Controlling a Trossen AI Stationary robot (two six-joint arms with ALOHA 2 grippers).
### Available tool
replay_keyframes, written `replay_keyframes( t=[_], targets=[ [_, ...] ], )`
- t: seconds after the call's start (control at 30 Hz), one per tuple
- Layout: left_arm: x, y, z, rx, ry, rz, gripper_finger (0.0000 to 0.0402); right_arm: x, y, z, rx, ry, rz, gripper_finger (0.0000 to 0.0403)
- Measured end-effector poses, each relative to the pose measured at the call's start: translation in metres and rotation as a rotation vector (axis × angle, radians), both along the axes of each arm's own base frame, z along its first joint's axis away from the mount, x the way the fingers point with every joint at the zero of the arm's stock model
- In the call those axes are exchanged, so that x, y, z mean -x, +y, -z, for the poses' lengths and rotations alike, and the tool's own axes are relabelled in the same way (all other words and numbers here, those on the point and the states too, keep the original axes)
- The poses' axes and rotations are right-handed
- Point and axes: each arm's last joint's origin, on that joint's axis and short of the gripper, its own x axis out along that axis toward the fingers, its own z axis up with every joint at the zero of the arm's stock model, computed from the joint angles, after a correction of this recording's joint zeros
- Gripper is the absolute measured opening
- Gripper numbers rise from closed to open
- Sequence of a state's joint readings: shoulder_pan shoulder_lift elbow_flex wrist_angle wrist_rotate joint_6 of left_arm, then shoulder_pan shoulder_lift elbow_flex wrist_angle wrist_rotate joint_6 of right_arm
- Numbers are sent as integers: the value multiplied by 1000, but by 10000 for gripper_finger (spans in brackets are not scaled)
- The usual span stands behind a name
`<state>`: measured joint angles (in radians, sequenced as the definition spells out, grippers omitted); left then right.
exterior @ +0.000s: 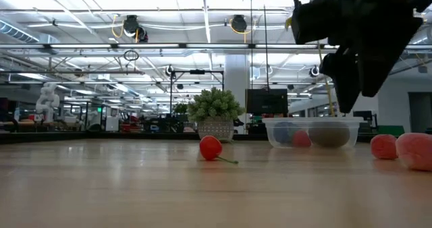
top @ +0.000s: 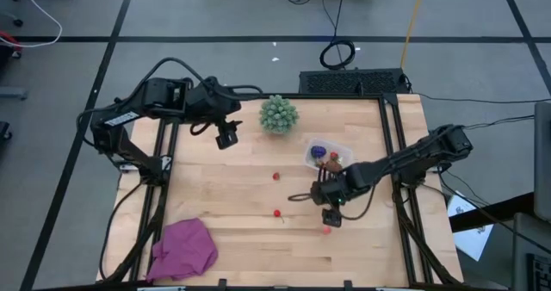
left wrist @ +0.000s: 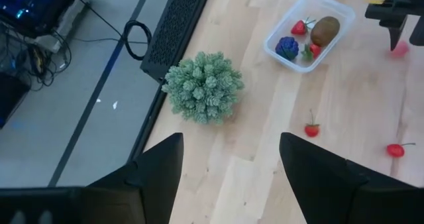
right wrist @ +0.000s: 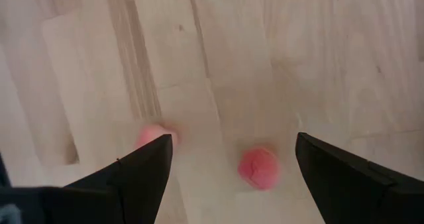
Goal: Pick and placing Produce into tupperware
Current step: Put the pink peach into the transparent bin
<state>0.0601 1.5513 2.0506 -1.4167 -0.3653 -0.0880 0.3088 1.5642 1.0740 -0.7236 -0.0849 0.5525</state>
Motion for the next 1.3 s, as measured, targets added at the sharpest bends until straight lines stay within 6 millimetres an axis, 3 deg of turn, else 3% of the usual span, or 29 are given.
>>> replay_keyframes(
  t=[0.13,0.33,0.5,1.1,1.3],
  targets=[
    [-1,-4,-1,0,-9,17,255,8,9,10,12,35,12,311],
    [-3,-10,-2,0,-31,38,255,31,3,44,50,125,73,311],
    [-3,-10,-2,-3,-29,44,255,37,1,59,33,96,93,311],
    [-6,-10,-4,-20,-58,61,255,32,-6,57,8,68,107,311],
    [-7,-10,-5,-21,-68,62,255,19,-6,51,-9,-52,88,311]
  ],
)
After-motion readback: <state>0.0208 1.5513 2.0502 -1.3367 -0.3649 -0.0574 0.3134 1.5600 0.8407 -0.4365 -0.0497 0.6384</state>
